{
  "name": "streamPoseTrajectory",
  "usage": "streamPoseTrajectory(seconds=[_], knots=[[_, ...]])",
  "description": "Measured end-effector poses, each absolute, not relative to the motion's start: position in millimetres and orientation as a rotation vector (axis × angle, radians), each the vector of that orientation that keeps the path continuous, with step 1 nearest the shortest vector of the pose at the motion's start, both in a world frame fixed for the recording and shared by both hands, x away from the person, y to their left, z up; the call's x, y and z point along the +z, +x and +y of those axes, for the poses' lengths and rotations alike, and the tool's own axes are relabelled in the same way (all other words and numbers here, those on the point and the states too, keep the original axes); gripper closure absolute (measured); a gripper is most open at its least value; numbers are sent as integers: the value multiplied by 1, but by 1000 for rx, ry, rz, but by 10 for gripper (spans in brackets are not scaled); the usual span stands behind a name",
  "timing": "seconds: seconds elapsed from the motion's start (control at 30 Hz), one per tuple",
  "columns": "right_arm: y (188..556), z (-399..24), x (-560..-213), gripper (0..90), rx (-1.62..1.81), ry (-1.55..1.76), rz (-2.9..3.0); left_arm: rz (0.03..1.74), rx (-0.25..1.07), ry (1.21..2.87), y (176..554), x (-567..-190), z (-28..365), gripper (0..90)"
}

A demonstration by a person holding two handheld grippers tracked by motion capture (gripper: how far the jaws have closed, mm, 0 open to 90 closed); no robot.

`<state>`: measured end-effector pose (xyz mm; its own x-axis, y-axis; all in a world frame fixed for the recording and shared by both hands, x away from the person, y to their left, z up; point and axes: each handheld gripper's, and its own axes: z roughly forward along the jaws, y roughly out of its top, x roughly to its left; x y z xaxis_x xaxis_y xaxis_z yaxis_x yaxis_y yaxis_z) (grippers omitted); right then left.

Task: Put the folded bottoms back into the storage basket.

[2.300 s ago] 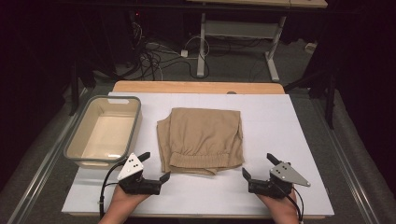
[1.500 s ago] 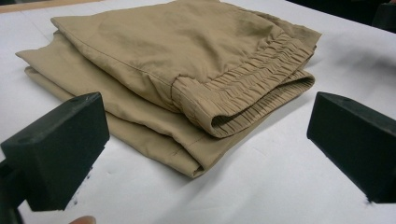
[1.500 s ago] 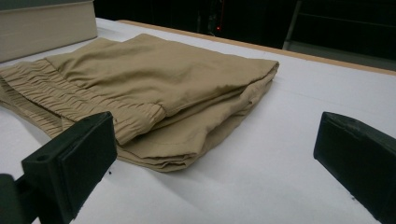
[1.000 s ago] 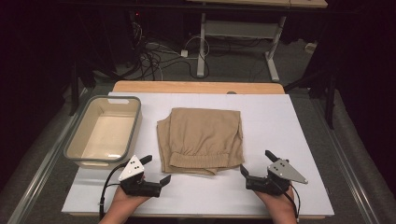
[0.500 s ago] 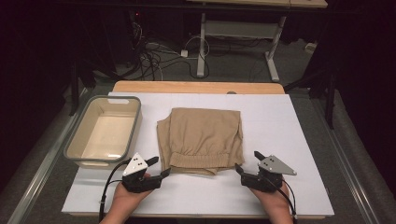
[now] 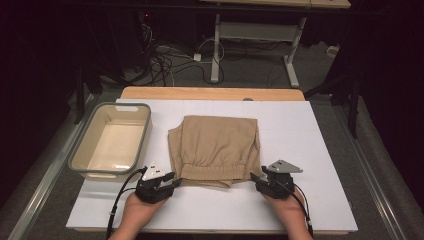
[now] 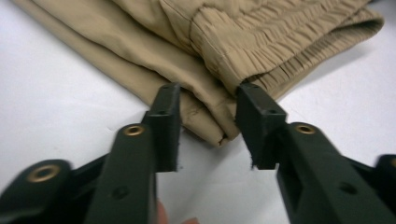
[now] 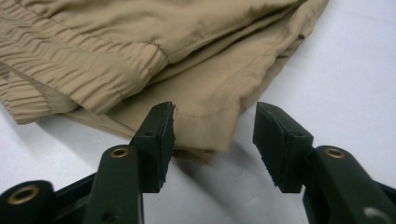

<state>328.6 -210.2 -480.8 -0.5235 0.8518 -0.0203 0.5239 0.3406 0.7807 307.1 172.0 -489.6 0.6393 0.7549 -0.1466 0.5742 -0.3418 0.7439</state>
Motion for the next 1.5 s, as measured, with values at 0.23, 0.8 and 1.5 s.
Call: streamPoseTrajectory(seconds=[0.23, 0.8, 1.5], knots=[[329, -207, -483, 756, 1000, 1186, 2233, 1044, 267, 2090, 309, -490, 169, 728], [291, -216, -476, 880, 1156, 1117, 2260, 969, 300, 2055, 299, -484, 181, 826], [254, -223, -471, 419, 1281, 1049, 2154, 870, 352, 2013, 290, -472, 181, 524]])
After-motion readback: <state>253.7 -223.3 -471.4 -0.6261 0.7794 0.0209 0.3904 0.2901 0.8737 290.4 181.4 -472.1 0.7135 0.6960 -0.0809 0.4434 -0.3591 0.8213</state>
